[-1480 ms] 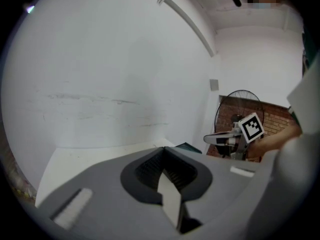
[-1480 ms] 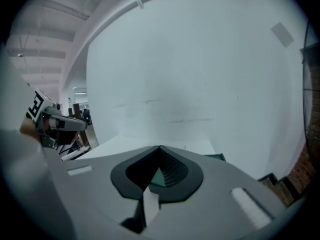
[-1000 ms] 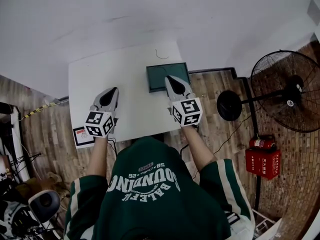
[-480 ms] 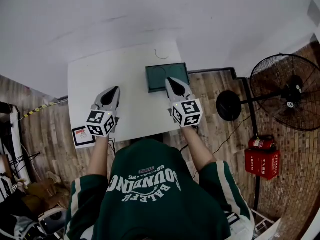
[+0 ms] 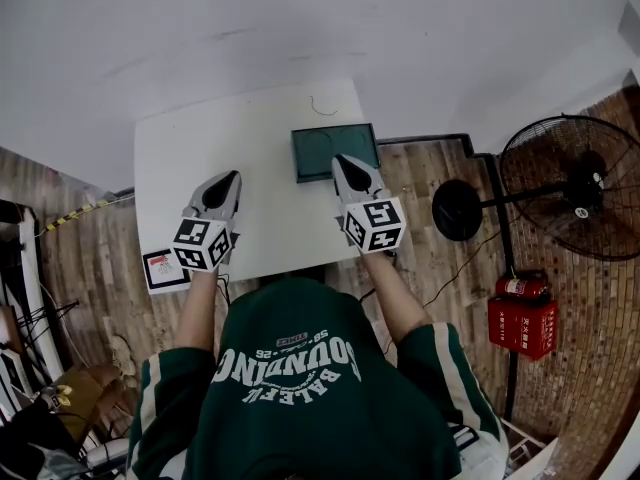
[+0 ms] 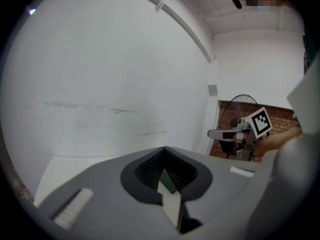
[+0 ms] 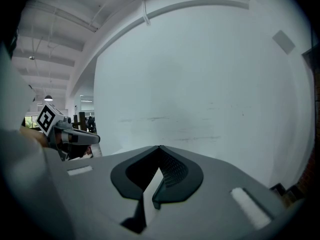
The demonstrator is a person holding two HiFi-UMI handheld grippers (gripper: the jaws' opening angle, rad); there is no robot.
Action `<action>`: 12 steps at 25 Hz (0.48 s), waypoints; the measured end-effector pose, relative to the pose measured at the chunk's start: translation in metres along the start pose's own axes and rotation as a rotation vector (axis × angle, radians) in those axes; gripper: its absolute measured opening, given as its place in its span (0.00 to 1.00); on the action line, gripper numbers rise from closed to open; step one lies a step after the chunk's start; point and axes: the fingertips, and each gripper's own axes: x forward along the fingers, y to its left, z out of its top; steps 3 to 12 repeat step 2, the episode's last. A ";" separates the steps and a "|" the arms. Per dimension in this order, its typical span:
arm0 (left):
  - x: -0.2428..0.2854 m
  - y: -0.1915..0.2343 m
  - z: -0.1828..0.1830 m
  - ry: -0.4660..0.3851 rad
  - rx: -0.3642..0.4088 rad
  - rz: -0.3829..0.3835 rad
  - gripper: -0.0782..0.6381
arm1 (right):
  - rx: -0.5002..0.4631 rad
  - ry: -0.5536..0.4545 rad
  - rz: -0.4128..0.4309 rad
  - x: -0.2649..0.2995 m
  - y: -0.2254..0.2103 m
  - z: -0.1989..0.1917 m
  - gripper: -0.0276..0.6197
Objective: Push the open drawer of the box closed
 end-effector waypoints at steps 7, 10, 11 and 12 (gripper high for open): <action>0.000 0.000 -0.001 0.002 -0.001 -0.001 0.18 | 0.003 0.003 -0.002 0.000 -0.001 -0.002 0.05; 0.000 0.000 -0.001 0.002 -0.001 -0.001 0.18 | 0.003 0.003 -0.002 0.000 -0.001 -0.002 0.05; 0.000 0.000 -0.001 0.002 -0.001 -0.001 0.18 | 0.003 0.003 -0.002 0.000 -0.001 -0.002 0.05; 0.000 0.000 -0.001 0.002 -0.001 -0.001 0.18 | 0.003 0.003 -0.002 0.000 -0.001 -0.002 0.05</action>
